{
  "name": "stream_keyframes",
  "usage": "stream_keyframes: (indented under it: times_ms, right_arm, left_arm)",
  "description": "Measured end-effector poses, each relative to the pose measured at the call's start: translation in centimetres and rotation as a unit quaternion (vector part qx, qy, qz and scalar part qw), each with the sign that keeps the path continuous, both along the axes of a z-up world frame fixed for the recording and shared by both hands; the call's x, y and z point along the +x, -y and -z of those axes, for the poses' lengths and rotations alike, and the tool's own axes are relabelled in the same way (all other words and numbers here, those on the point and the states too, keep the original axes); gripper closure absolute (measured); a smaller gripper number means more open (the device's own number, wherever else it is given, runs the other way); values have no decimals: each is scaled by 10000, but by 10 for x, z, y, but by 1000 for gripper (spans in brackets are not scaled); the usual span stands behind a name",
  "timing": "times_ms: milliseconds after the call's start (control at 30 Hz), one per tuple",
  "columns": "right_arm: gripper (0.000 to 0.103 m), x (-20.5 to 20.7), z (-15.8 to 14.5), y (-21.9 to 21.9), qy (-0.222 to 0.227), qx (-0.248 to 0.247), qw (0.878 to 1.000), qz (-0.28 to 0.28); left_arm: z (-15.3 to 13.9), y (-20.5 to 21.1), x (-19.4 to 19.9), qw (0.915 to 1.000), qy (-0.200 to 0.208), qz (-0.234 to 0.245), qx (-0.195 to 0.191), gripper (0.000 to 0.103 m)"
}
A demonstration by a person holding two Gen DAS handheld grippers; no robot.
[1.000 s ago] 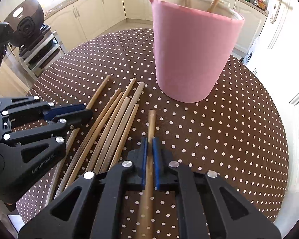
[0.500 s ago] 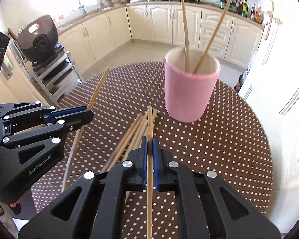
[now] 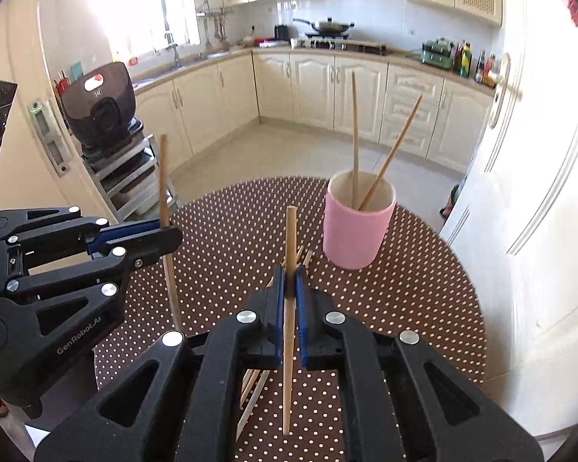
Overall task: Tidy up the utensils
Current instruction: 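Carry the chopsticks over the pink cup with both tools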
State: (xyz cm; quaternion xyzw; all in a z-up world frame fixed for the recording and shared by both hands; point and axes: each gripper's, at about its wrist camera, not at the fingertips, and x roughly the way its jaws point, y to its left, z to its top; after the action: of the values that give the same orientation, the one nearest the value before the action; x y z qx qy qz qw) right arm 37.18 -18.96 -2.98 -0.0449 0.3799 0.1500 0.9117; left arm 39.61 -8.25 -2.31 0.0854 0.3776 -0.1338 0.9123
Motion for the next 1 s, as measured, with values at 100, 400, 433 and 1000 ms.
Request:
stream_keyframes:
  times_ms: [100,400,433,1000]
  right_arm:
    - [99,-11,-13,1,293,105,9995,-11]
    - [99,-22,-30,6,831,119,9964,-77]
    - [99,-22,-30,7,837,133,9964,-72]
    - [99,7,-73,57,1789,541,9813,467]
  left_arm:
    - [-14,-3,-11,9997,204,37,-85,97]
    - [-35,3,-26,9975,627,157,-268,97]
    - [-36,5,-25,9974,652,167,-275,97]
    - [-72,19,12,9875,1252,191,-934,97]
